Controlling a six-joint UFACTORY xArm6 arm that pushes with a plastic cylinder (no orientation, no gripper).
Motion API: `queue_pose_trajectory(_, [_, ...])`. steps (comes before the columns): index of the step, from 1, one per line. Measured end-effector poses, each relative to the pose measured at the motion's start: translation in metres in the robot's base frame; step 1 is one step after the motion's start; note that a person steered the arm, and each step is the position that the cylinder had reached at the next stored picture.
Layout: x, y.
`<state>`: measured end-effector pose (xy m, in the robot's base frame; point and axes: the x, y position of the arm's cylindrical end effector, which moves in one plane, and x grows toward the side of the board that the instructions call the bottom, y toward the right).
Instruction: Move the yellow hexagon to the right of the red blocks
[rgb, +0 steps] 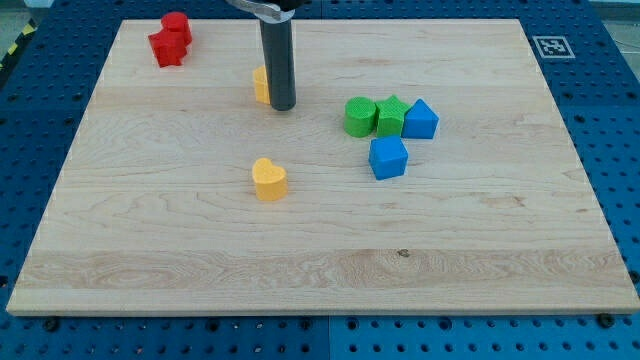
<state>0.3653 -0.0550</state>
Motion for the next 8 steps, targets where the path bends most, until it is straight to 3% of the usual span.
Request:
queue_pose_trajectory(5, [-0.084, -0.028])
queue_pose_trajectory(7, [-0.089, 0.005])
queue_pose_trajectory(8, [-0.100, -0.019])
